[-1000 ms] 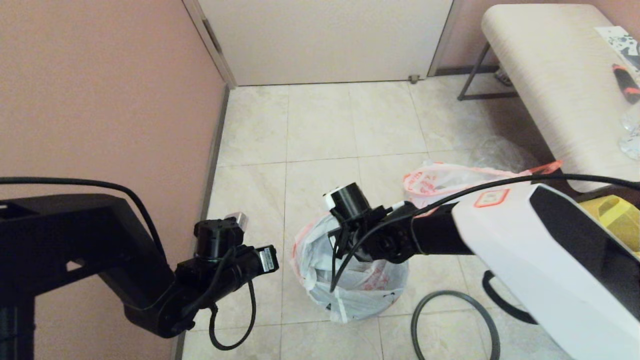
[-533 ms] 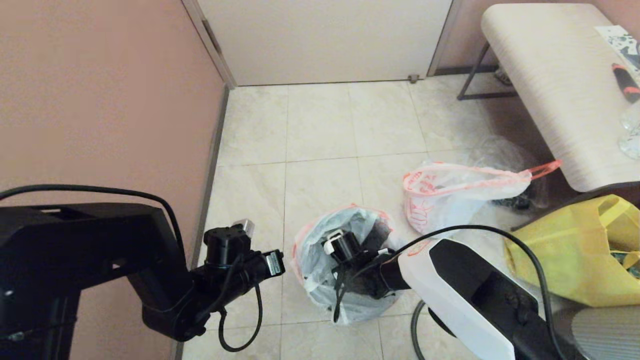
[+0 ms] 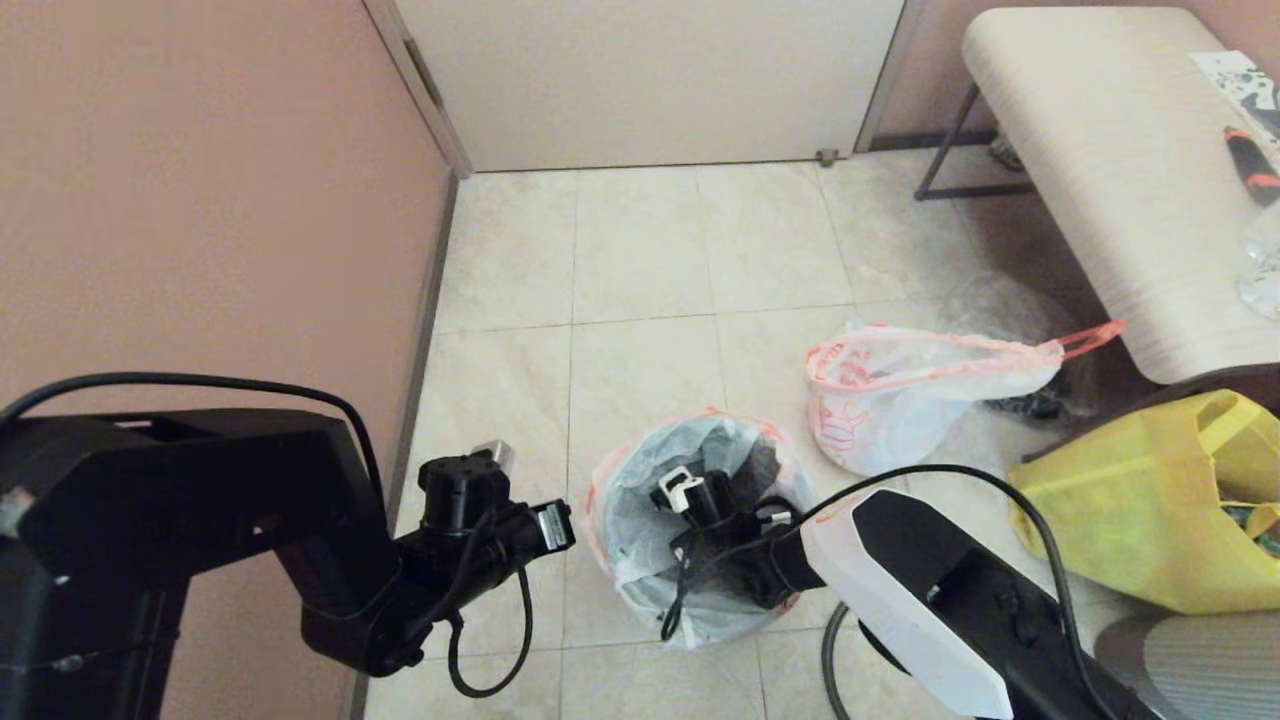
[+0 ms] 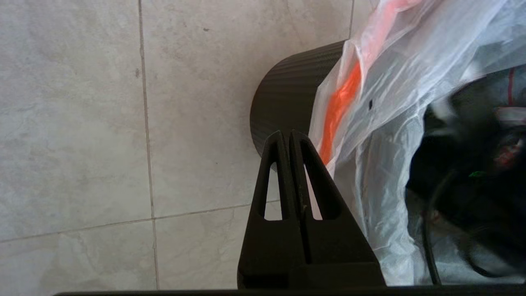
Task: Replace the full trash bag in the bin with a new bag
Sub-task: Put the new garbage bag on the trash can, then place the trash can ring on the trash can
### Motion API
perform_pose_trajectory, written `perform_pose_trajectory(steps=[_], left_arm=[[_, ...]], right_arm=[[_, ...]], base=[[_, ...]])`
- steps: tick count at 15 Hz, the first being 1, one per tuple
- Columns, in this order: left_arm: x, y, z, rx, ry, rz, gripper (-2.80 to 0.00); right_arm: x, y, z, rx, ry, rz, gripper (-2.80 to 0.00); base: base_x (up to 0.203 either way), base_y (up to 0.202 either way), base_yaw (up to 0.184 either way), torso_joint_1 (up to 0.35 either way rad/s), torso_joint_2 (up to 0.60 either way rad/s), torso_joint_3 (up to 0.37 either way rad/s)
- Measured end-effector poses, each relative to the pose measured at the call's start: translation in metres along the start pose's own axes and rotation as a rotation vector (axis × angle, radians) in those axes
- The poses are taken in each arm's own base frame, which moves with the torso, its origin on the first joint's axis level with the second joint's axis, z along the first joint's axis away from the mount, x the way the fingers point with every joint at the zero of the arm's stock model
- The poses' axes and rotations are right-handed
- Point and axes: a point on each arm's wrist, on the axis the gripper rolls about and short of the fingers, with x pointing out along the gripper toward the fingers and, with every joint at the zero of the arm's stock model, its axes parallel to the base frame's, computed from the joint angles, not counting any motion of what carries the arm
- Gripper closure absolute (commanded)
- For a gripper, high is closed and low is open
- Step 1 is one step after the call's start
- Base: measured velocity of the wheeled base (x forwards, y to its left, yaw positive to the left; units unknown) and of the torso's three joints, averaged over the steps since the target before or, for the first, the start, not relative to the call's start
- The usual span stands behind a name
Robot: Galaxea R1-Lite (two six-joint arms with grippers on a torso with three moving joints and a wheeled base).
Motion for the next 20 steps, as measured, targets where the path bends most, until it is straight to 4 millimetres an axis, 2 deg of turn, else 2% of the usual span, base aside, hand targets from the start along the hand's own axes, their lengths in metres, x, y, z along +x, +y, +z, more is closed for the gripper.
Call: perform_pose_trajectory(steps=[2,3,4,6,7,8,9,10,12,14,17,20], left_arm=[[0.0,0.0,0.0,0.002,0.0,0.0,0.0],[0.0,0.001,0.0,0.002,-0.001,0.0,0.0],[0.0,0.001,0.0,0.002,0.001,0.0,0.0],[0.0,0.002,-0.001,0.002,0.004,0.005,0.0],[0.0,0.003,-0.001,0.003,0.005,0.007,0.0],[0.001,0.004,-0.001,0.001,0.005,0.011,0.0],[0.001,0.006,0.001,0.007,0.0,0.016,0.0],[0.003,0.009,0.002,0.01,-0.005,0.023,0.0],[0.005,0.012,0.004,0.007,0.001,0.036,0.0],[0.007,0.013,0.005,0.005,0.001,0.04,0.0],[0.008,0.014,0.005,0.003,-0.004,0.05,0.0],[0.01,0.014,0.005,0.006,-0.005,0.05,0.0]], right_arm=[[-0.027,0.001,0.026,0.058,-0.029,0.019,0.0],[-0.047,0.0,0.04,0.095,-0.03,0.036,0.0],[-0.069,0.002,0.051,0.127,-0.025,0.062,0.0],[-0.126,0.0,0.07,0.207,0.005,0.117,0.0],[-0.151,-0.006,0.072,0.237,0.038,0.122,0.0],[-0.177,-0.015,0.065,0.261,0.096,0.106,0.0],[-0.198,-0.03,0.051,0.277,0.162,0.067,0.0],[-0.209,-0.05,0.036,0.293,0.22,0.016,0.0],[-0.217,-0.111,0.0,0.36,0.327,-0.123,0.0],[-0.212,-0.161,-0.035,0.415,0.402,-0.204,0.0],[-0.177,-0.206,-0.089,0.414,0.456,-0.21,0.0],[-0.124,-0.235,-0.149,0.326,0.463,-0.144,0.0]], base=[[0.0,0.0,0.0,0.0,0.0,0.0],[0.0,0.0,0.0,0.0,0.0,0.0],[0.0,0.0,0.0,0.0,0.0,0.0],[0.0,0.0,0.0,0.0,0.0,0.0],[0.0,0.0,0.0,0.0,0.0,0.0],[0.0,0.0,0.0,0.0,0.0,0.0],[0.0,0.0,0.0,0.0,0.0,0.0],[0.0,0.0,0.0,0.0,0.0,0.0],[0.0,0.0,0.0,0.0,0.0,0.0],[0.0,0.0,0.0,0.0,0.0,0.0],[0.0,0.0,0.0,0.0,0.0,0.0],[0.0,0.0,0.0,0.0,0.0,0.0]])
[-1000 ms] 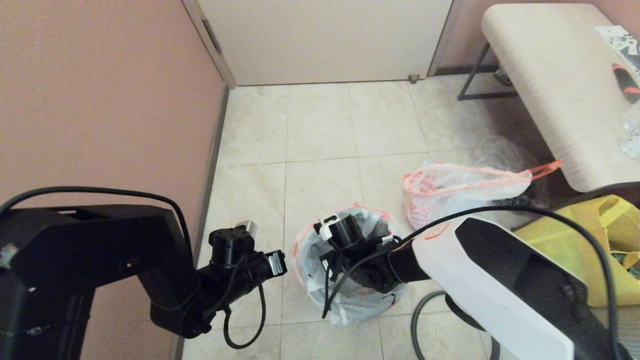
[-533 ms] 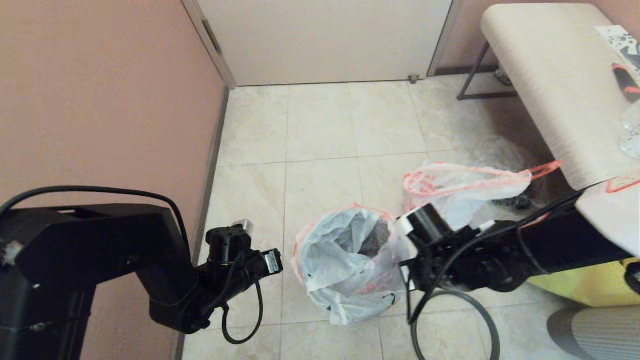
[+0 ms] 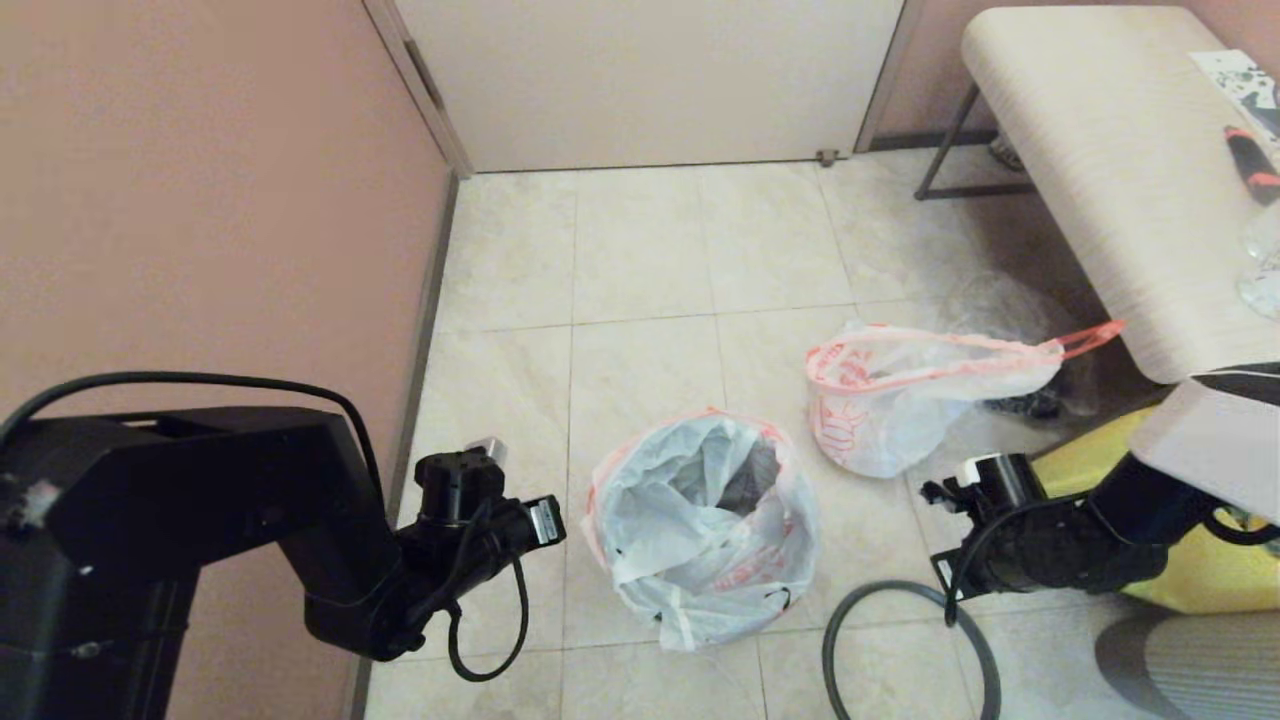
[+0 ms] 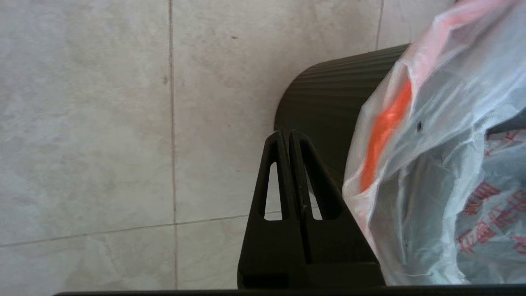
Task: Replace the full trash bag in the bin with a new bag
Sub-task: Place the trash can ring on the trash can
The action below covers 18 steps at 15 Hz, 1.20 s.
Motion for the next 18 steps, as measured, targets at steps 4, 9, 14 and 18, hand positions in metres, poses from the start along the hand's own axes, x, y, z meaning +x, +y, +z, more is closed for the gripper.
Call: perform_pose_trajectory(steps=[4,9,14,18], left_arm=[[0.002,-0.001,0.002,-0.001,-0.006,-0.003,0.0],[0.004,0.0,0.002,-0.003,-0.009,-0.002,0.0],[0.004,0.001,0.002,-0.002,-0.014,-0.002,0.0],[0.004,0.0,0.002,-0.001,-0.015,0.002,0.0]], right_arm=[[0.08,-0.018,-0.008,-0.104,-0.029,0.047,0.0],[0.135,-0.016,-0.021,-0.135,0.007,0.058,-2.8],[0.164,-0.013,-0.025,-0.15,0.006,0.051,-0.74],[0.176,-0.017,-0.028,-0.17,0.0,0.04,0.0]], base=[[0.0,0.0,0.0,0.0,0.0,0.0],[0.0,0.0,0.0,0.0,0.0,0.0],[0.0,0.0,0.0,0.0,0.0,0.0],[0.0,0.0,0.0,0.0,0.0,0.0]])
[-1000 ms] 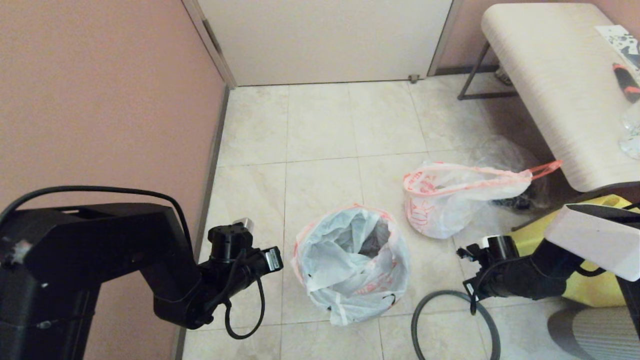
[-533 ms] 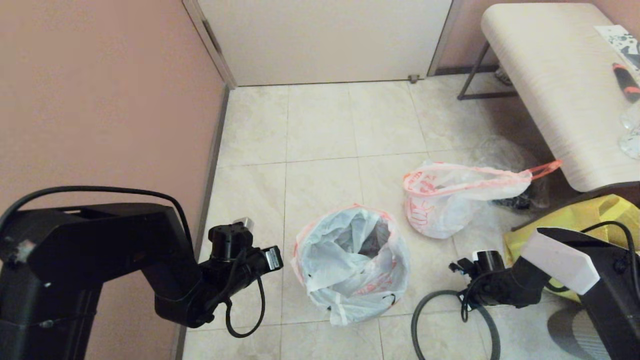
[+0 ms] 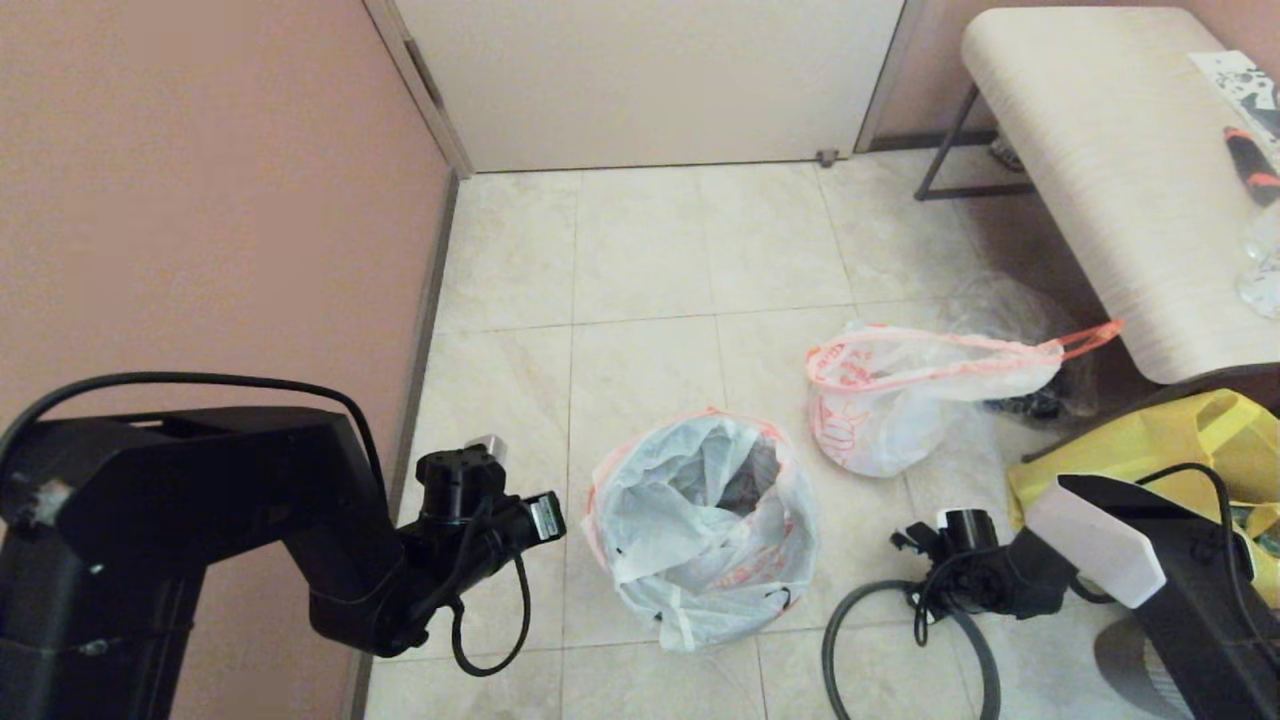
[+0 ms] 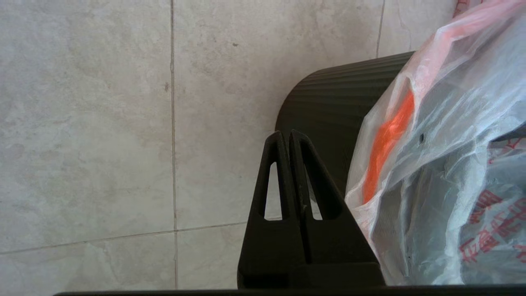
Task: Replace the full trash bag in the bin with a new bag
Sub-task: Place the trash can ring on the trash can
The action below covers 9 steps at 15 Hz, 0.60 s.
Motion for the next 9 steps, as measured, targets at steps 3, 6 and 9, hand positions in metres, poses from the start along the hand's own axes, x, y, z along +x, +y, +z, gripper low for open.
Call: perform_pose_trajectory(steps=[3,6,9], left_arm=[[0.001,0.0,0.0,0.001,-0.003,0.001,0.0],[0.002,0.0,-0.002,0.023,-0.009,0.026,0.0],[0.003,0.001,-0.002,0.024,-0.006,0.03,0.0]], right_arm=[[0.001,0.001,-0.002,0.002,0.008,0.0,0.0],[-0.013,-0.002,-0.009,0.034,0.043,-0.005,0.0],[-0.059,-0.007,-0.003,0.069,0.045,-0.004,0.0]], base=[[0.0,0.0,0.0,0.0,0.0,0.0],[0.0,0.0,0.0,0.0,0.0,0.0],[0.0,0.0,0.0,0.0,0.0,0.0]])
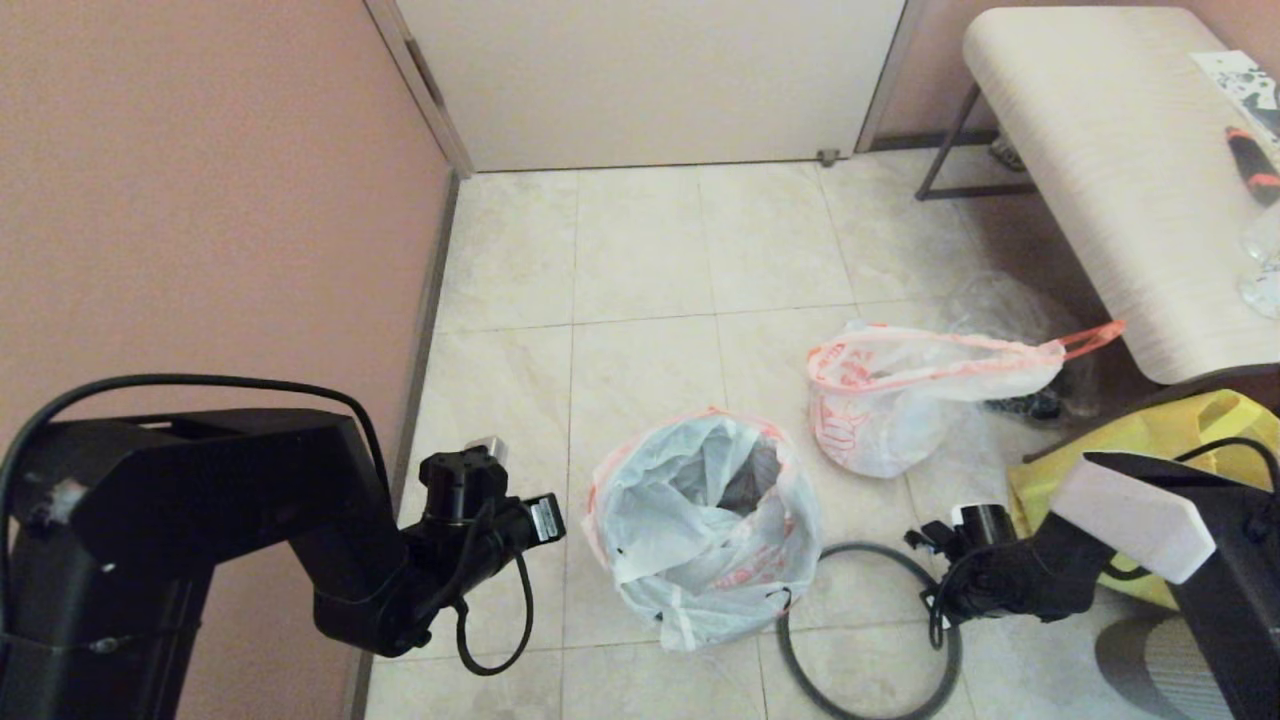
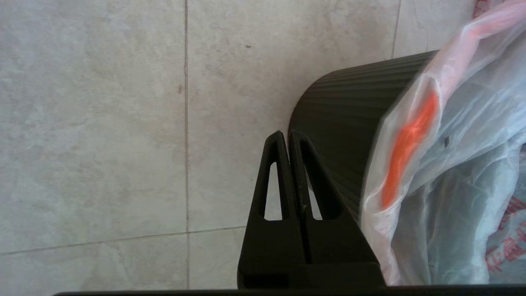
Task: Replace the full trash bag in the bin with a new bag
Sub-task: Place the trash can ring on the trash can
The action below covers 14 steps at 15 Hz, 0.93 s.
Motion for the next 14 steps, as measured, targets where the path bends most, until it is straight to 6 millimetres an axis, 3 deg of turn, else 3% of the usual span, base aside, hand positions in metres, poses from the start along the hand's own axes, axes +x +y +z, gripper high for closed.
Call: perform_pose_trajectory(steps=[4,8,12,14], left_arm=[[0.001,0.0,-0.001,0.0,0.003,0.001,0.0],[0.011,-0.009,0.02,-0.002,-0.082,-0.033,0.0],[0.001,0.0,0.0,0.001,-0.001,0.0,0.0],[0.0,0.001,-0.002,0.001,0.005,0.003,0.0]], right_arm=[[-0.105,-0.019,0.028,0.049,-0.139,-0.051,0.0],[-0.242,-0.038,0.05,0.079,-0.348,-0.126,0.0],[-0.367,-0.057,0.07,0.179,-0.561,-0.091,0.0],[-0.403,-0.048,0.084,0.259,-0.601,0.043,0.0]], base=[[0.0,0.0,0.0,0.0,0.0,0.0],[0.0,0.0,0.0,0.0,0.0,0.0],[0.0,0.0,0.0,0.0,0.0,0.0],[0.0,0.0,0.0,0.0,0.0,0.0]])
